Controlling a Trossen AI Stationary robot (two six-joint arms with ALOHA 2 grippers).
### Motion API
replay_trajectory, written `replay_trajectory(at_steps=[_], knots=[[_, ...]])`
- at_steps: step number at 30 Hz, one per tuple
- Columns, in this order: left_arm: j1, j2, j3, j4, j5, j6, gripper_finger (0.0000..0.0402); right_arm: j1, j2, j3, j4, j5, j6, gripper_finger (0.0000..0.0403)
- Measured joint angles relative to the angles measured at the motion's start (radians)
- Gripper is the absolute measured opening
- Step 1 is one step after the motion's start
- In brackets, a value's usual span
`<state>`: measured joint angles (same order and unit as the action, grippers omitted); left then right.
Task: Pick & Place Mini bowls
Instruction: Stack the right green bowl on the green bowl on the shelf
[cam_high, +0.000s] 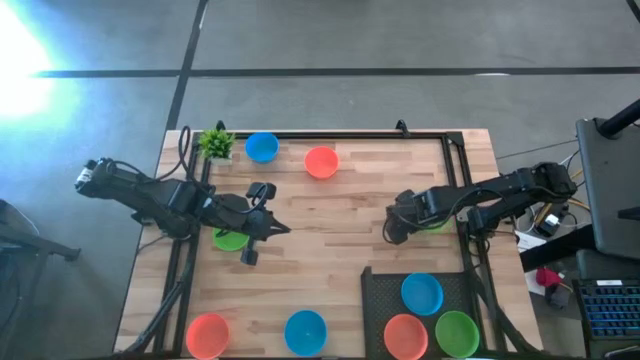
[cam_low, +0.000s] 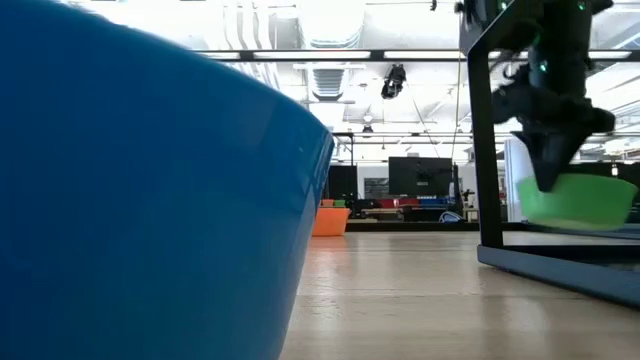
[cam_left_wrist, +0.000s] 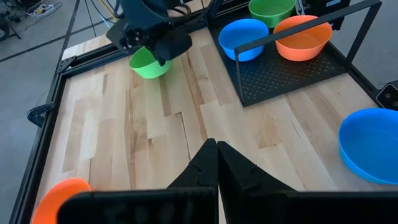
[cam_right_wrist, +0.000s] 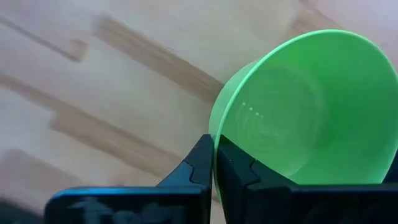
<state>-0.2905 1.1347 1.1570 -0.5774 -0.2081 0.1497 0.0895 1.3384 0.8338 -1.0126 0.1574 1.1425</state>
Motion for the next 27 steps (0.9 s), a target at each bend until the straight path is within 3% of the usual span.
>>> replay_trajectory(at_steps=[15,27], knots=[[0.0,0.0,0.0,0.0,0.0,0.0,0.0,0.054,0.058,0.261,-0.064,0.099,-0.119,0.0008],[0.0,0.0,0.0,0.0,0.0,-0.019,0.0,0.213,0.192,0.482,-0.181,0.112,-0.22,0.0008]])
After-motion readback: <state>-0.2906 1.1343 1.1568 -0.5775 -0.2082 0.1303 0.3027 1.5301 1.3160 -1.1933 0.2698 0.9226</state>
